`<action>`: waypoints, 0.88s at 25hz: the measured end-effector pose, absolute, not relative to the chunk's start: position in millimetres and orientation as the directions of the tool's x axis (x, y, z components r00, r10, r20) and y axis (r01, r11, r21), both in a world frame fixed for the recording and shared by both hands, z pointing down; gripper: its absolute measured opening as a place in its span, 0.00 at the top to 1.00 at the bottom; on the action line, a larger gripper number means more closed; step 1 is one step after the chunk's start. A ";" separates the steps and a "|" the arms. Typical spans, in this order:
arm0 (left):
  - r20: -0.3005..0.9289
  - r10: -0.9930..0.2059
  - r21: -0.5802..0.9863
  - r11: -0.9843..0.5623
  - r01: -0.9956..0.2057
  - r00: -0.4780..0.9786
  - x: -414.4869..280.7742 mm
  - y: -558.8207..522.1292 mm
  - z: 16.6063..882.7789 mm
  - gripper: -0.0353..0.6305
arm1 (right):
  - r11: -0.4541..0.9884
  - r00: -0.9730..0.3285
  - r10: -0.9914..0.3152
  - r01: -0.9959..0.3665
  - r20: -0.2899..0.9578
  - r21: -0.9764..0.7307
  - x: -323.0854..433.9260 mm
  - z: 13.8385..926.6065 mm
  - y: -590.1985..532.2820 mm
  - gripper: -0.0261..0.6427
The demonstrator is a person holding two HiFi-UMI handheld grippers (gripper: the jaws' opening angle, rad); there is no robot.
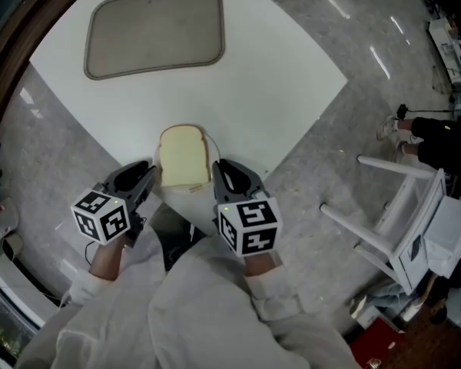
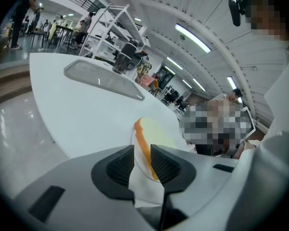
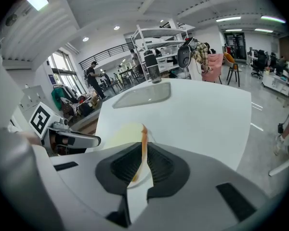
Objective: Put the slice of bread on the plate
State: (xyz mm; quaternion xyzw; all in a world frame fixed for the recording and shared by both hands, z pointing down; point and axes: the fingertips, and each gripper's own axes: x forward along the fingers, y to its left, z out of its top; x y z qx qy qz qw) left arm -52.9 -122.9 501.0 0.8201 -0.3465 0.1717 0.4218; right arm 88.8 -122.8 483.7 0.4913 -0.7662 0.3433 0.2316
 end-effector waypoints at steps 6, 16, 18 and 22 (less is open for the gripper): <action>0.596 -0.389 0.587 -0.386 -0.712 0.702 -52.6 -118.1 511.9 0.80 | 0.255 -0.385 -0.581 -0.923 0.717 -0.289 96.8 495.1 -121.1 0.93; 0.610 -0.361 0.604 -0.364 -0.709 0.705 -48.0 -113.3 514.4 0.80 | 0.247 -0.382 -0.528 -0.924 0.759 -0.293 97.5 511.7 -111.3 0.84; 0.610 -0.359 0.606 -0.362 -0.708 0.706 -47.6 -113.2 514.4 0.80 | 0.247 -0.385 -0.517 -0.922 0.764 -0.297 97.6 514.6 -110.4 0.83; 0.611 -0.356 0.609 -0.359 -0.707 0.707 -49.4 -119.6 517.9 0.80 | 0.250 -0.398 -0.494 -0.916 0.773 -0.313 93.5 522.5 -114.8 0.83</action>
